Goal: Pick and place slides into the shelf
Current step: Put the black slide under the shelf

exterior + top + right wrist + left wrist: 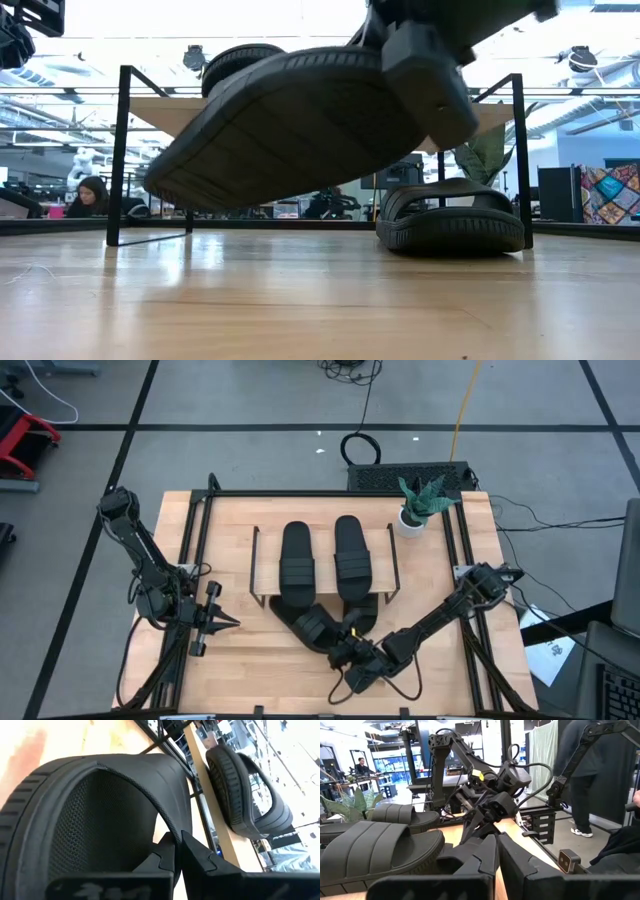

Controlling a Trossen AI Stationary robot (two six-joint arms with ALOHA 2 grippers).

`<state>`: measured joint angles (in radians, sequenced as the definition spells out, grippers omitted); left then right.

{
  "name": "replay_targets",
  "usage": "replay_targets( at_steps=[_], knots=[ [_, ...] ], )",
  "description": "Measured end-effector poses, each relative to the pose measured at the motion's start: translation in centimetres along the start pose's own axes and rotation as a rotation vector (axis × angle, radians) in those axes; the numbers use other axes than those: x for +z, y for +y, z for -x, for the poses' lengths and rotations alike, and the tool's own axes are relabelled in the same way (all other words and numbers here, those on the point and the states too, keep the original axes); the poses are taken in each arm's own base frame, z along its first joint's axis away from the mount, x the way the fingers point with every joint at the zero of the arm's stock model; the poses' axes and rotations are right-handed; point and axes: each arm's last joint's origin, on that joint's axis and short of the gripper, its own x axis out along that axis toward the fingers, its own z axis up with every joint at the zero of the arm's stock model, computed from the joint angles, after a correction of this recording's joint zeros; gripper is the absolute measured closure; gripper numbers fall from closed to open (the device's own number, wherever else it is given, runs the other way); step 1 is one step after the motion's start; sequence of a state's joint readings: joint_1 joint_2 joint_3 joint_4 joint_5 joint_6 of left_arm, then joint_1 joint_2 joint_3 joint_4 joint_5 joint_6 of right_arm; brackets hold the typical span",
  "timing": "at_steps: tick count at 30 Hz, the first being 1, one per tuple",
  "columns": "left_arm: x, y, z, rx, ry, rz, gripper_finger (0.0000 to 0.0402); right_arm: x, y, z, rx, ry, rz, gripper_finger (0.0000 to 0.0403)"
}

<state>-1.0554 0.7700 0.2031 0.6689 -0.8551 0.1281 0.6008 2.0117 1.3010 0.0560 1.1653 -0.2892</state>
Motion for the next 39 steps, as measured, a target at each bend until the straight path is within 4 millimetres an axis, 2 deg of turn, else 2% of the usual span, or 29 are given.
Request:
replay_targets(
  at_steps=[4, 7, 11, 17, 23, 31, 39],
  knots=[
    [0.0, 0.0, 0.0, 0.0, 0.0, 0.008, 0.0381, -0.3, -0.5, -1.1, -0.017, 0.031, 0.005, 0.0402],
    [0.0, 0.0, 0.0, 0.0, 0.0, 0.009, 0.0389, -0.6, -0.9, -1.6, -0.089, 0.068, 0.013, 0.0402],
    [0.0, 0.0, 0.0, 0.0, 0.0, 0.007, 0.04, -1.0, -1.0, -1.9, -0.092, 0.087, 0.034, 0.0399],
    [0.0, 0.0, 0.0, 0.0, -0.001, 0.007, 0.0385, -2.2, 1.0, -3.1, -0.053, 0.118, 0.079, 0.0399],
    [0.0, 0.0, 0.0, -0.001, -0.001, 0.012, 0.038, -3.5, 2.4, -4.8, -0.109, 0.163, 0.1, 0.04],
    [0.0, 0.0, 0.0, -0.001, -0.001, 0.006, 0.04, -3.6, 2.0, -5.6, -0.153, 0.177, 0.076, 0.04],
    [0.0, 0.0, 0.0, 0.0, -0.001, 0.014, 0.0378, -3.8, 1.7, -6.6, -0.103, 0.179, -0.032, 0.0399]
  ],
)
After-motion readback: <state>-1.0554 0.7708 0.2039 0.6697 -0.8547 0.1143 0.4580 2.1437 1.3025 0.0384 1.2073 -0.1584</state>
